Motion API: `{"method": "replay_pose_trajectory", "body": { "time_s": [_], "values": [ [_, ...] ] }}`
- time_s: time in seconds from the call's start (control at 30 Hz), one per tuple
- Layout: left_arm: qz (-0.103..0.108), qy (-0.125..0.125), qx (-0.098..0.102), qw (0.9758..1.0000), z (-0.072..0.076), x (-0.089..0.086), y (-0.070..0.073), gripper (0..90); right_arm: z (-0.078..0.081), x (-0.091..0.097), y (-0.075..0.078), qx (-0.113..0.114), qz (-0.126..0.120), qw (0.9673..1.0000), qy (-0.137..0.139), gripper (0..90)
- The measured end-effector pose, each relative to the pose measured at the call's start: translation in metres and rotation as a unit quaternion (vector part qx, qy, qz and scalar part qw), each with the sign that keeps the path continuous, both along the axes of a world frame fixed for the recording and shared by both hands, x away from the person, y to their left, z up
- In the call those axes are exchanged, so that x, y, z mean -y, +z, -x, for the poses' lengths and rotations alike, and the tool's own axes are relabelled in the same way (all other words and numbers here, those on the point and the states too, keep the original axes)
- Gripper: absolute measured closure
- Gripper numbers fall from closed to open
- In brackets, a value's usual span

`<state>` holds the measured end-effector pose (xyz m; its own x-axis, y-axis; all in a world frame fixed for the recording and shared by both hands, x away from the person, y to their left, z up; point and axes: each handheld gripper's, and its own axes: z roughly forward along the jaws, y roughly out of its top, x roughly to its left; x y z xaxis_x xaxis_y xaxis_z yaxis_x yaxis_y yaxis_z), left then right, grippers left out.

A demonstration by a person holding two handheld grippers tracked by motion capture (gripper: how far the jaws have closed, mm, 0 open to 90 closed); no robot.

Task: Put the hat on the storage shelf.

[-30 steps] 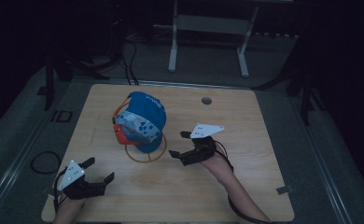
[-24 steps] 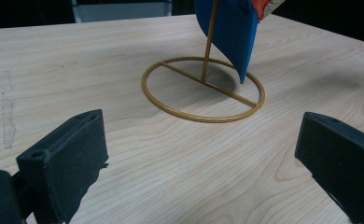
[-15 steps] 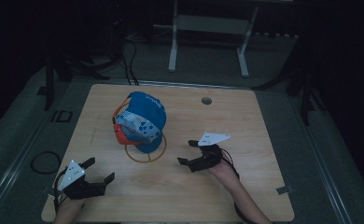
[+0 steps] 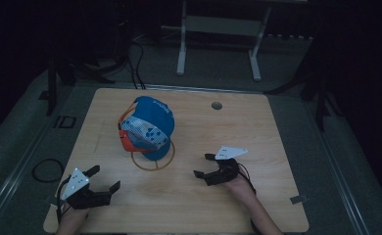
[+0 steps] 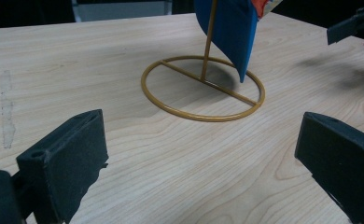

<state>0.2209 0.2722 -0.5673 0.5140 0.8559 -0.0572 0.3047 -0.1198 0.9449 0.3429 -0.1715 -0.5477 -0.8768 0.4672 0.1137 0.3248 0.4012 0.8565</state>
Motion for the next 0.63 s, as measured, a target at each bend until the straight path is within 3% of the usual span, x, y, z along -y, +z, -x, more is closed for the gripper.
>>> {"method": "replay_pose_trajectory", "body": {
  "time_s": [0.23, 0.37, 0.63],
  "values": [
    [0.001, 0.001, 0.001, 1.0, 0.0, -0.001, 0.0, 2.8, -0.003, 0.012, -0.01, -0.01, 0.008, 0.9999, -0.007, 15.2],
    [0.003, 0.002, 0.001, 1.0, 0.001, -0.002, 0.0, 2.8, -0.004, 0.014, -0.01, -0.006, 0.001, 1.0, -0.007, 15.2],
    [0.001, 0.001, 0.0, 1.0, 0.001, -0.002, 0.0, 2.8, -0.004, 0.012, -0.012, -0.001, 0.017, 0.9998, -0.014, 15.2]
  ]
}}
